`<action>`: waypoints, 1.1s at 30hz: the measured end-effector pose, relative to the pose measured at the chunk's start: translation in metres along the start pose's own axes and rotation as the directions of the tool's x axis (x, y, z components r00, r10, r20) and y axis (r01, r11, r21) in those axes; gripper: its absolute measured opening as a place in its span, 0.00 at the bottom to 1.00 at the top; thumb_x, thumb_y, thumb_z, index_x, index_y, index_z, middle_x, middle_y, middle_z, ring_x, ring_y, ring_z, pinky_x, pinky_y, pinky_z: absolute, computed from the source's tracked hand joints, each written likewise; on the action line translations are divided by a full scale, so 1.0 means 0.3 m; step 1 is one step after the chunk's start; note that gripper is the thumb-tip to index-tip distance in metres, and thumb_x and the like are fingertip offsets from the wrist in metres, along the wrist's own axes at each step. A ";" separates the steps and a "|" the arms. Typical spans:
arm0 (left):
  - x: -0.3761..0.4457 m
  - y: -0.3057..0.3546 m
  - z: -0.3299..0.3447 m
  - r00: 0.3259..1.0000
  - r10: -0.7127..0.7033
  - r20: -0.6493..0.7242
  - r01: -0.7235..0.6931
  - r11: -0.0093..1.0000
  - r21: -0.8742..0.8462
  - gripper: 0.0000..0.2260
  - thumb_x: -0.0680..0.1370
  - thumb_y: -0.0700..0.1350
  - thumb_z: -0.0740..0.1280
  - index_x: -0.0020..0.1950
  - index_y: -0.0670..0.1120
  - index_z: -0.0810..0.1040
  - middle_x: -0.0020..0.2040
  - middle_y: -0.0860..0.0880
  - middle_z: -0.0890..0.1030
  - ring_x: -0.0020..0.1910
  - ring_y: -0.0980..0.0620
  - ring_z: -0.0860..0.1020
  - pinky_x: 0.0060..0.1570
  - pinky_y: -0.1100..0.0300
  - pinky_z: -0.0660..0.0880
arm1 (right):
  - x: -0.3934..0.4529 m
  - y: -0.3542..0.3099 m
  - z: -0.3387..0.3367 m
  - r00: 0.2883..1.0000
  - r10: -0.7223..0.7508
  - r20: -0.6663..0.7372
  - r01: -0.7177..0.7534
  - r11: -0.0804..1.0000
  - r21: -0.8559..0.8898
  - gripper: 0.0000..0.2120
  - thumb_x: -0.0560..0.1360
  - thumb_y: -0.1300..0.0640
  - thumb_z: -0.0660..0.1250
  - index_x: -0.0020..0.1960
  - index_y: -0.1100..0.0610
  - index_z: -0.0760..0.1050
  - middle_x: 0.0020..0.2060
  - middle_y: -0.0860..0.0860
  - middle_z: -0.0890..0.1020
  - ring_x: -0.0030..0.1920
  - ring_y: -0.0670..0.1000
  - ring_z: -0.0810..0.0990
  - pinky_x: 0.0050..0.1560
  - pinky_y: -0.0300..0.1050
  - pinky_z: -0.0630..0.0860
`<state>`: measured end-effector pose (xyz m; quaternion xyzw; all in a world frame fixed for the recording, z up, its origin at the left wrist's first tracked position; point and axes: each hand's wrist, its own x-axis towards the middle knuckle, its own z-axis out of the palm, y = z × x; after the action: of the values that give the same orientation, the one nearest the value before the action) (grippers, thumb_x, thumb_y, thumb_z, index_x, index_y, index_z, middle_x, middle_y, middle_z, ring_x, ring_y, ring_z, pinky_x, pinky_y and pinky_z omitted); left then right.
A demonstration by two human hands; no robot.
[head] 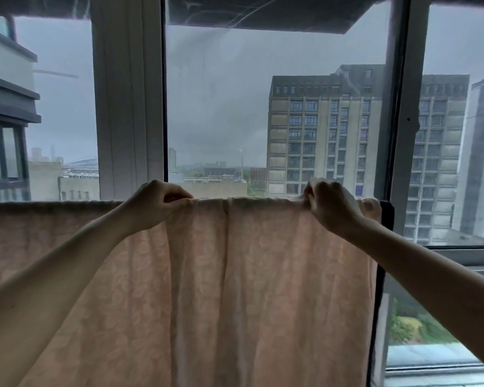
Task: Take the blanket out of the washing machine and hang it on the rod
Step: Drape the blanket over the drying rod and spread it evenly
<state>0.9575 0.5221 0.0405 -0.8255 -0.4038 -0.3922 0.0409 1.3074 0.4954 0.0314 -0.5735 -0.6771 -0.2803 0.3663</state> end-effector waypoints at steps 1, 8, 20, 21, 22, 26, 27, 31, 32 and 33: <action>0.002 -0.001 0.000 1.000 -0.002 -0.003 0.002 1.000 -0.002 0.07 0.76 0.48 0.70 0.51 0.49 0.84 0.44 0.56 0.83 0.45 0.64 0.79 0.49 0.65 0.74 | -0.002 -0.011 0.000 0.998 -0.059 0.005 0.059 0.998 0.028 0.05 0.76 0.62 0.66 0.51 0.58 0.76 0.47 0.55 0.82 0.48 0.54 0.80 0.47 0.47 0.79; 0.017 0.019 0.016 0.996 -0.010 -0.087 0.008 1.000 -0.025 0.04 0.75 0.44 0.71 0.47 0.47 0.85 0.39 0.56 0.83 0.39 0.65 0.80 0.45 0.69 0.75 | 0.031 -0.201 0.042 0.963 -0.263 0.049 0.228 0.902 0.365 0.07 0.76 0.58 0.68 0.53 0.59 0.80 0.49 0.54 0.84 0.47 0.48 0.81 0.51 0.45 0.80; -0.025 -0.034 -0.041 0.969 -0.064 -0.239 0.090 0.991 0.099 0.04 0.77 0.41 0.68 0.46 0.44 0.83 0.40 0.49 0.82 0.39 0.56 0.77 0.42 0.69 0.68 | 0.057 -0.048 -0.004 0.996 -0.038 0.084 0.033 0.998 0.060 0.05 0.78 0.66 0.62 0.47 0.60 0.76 0.42 0.58 0.81 0.42 0.54 0.81 0.47 0.50 0.80; -0.025 -0.036 -0.051 0.976 -0.079 -0.205 0.098 0.992 0.085 0.04 0.77 0.42 0.68 0.45 0.45 0.82 0.40 0.50 0.82 0.39 0.57 0.77 0.43 0.67 0.70 | 0.056 -0.054 -0.006 0.996 -0.041 0.082 0.037 0.998 0.050 0.04 0.77 0.65 0.63 0.47 0.60 0.76 0.43 0.57 0.81 0.43 0.54 0.81 0.48 0.50 0.80; -0.026 -0.036 -0.058 0.983 -0.091 -0.162 0.103 0.992 0.068 0.04 0.77 0.42 0.68 0.45 0.47 0.82 0.41 0.50 0.82 0.40 0.57 0.78 0.44 0.64 0.72 | 0.055 -0.069 -0.003 0.994 -0.079 0.070 0.073 0.994 0.080 0.03 0.77 0.64 0.65 0.49 0.59 0.77 0.44 0.57 0.82 0.45 0.54 0.81 0.48 0.51 0.80; -0.046 -0.033 -0.077 0.991 -0.115 -0.068 0.117 0.993 0.029 0.07 0.78 0.39 0.66 0.51 0.46 0.83 0.46 0.52 0.82 0.45 0.60 0.78 0.45 0.71 0.69 | 0.055 -0.209 0.017 0.961 -0.268 0.060 0.237 0.921 0.309 0.08 0.77 0.58 0.67 0.55 0.57 0.79 0.52 0.53 0.83 0.51 0.51 0.81 0.55 0.47 0.77; -0.055 -0.041 -0.084 0.990 -0.122 -0.065 0.125 0.991 0.037 0.08 0.77 0.38 0.67 0.53 0.46 0.83 0.47 0.53 0.82 0.45 0.61 0.78 0.45 0.74 0.68 | 0.056 -0.242 0.025 0.956 -0.287 0.063 0.251 0.909 0.333 0.08 0.77 0.57 0.67 0.55 0.57 0.79 0.52 0.52 0.83 0.51 0.49 0.81 0.55 0.45 0.76; -0.103 -0.091 -0.130 0.988 -0.132 -0.082 0.138 0.987 0.078 0.08 0.76 0.40 0.70 0.54 0.46 0.83 0.46 0.53 0.82 0.44 0.64 0.77 0.45 0.76 0.67 | 0.070 -0.300 0.068 0.952 -0.307 -0.006 0.288 0.884 0.367 0.04 0.76 0.61 0.68 0.48 0.58 0.81 0.44 0.52 0.84 0.43 0.48 0.81 0.48 0.47 0.80; -0.110 -0.102 -0.136 0.988 -0.122 -0.097 0.131 0.987 0.095 0.07 0.75 0.41 0.70 0.52 0.47 0.83 0.45 0.53 0.83 0.43 0.64 0.77 0.44 0.75 0.68 | 0.075 -0.303 0.076 0.950 -0.312 -0.016 0.297 0.885 0.359 0.03 0.76 0.62 0.67 0.46 0.59 0.80 0.43 0.53 0.83 0.42 0.49 0.81 0.47 0.49 0.80; -0.113 -0.108 -0.136 0.987 -0.109 -0.119 0.122 0.987 0.106 0.06 0.75 0.41 0.71 0.51 0.47 0.84 0.44 0.52 0.83 0.43 0.63 0.78 0.44 0.73 0.69 | 0.077 -0.306 0.079 0.947 -0.319 -0.024 0.308 0.889 0.340 0.03 0.76 0.62 0.67 0.45 0.59 0.79 0.42 0.53 0.82 0.42 0.50 0.79 0.47 0.50 0.79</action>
<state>0.8974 0.5066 0.0375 -0.7734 -0.4696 -0.4167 0.0875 1.2113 0.5107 0.0404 -0.3894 -0.8045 -0.2057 0.3985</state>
